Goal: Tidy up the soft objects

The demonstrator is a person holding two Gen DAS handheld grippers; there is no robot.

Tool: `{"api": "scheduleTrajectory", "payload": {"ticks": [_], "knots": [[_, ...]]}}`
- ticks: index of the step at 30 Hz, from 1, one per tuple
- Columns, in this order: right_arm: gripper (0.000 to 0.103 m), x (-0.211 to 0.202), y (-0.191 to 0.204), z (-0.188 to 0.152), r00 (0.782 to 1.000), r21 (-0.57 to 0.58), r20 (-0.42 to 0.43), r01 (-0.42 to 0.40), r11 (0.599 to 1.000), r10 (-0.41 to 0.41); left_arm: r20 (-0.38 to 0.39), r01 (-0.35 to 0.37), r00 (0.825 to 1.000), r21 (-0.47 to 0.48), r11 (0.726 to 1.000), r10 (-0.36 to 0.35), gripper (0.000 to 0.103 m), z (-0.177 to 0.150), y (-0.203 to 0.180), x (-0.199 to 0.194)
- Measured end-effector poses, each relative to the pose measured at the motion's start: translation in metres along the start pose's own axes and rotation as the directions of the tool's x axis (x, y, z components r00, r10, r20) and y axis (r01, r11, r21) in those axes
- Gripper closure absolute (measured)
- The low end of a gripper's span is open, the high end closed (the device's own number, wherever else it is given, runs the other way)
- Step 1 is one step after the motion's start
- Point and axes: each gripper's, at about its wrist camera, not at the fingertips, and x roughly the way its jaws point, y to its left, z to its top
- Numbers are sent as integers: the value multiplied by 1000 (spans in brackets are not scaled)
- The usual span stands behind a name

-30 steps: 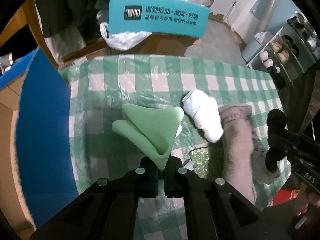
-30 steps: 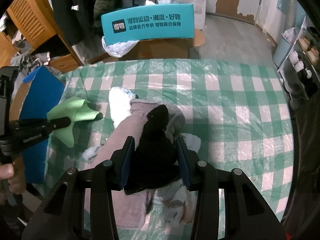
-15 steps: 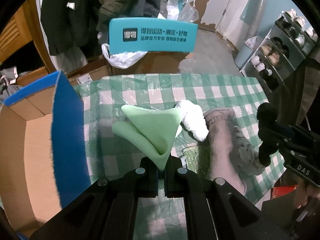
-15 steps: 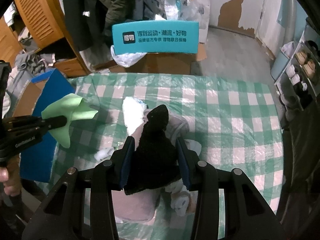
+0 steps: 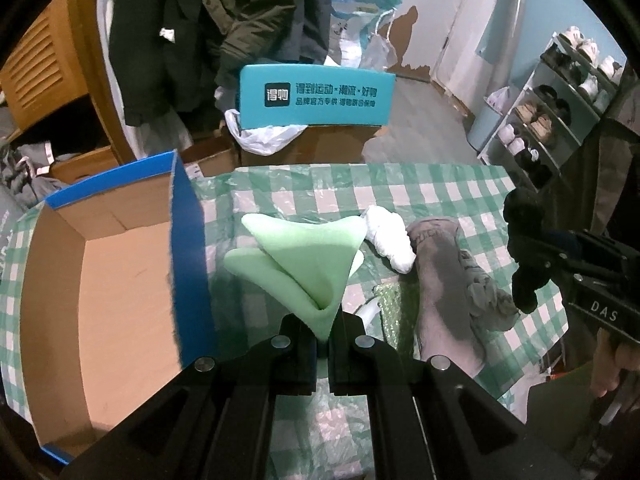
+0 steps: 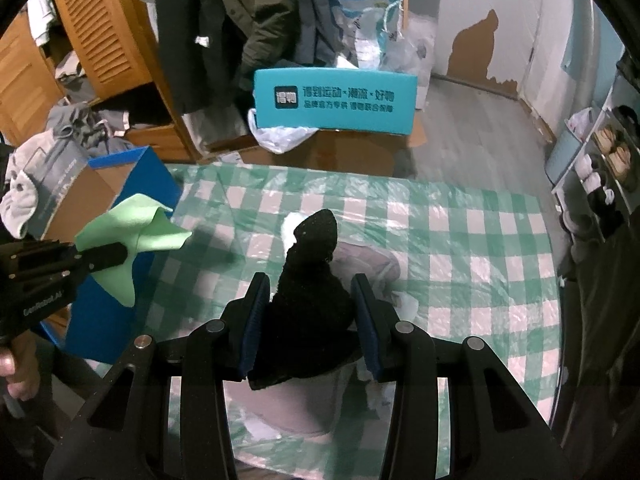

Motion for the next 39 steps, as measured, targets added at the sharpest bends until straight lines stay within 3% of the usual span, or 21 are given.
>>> {"api": "scheduleTrajectory", "payload": {"ticks": [19,39], "knots": [[62,-9,60,17,999,-91,26,-32,995,35,83,-7,996,-41,999,10,100,-14,34,-47],[62,5,143,42,993,-199,1,-117,973,119,122,-37,991,-154,987,56,99,-26,103,-74]]}}
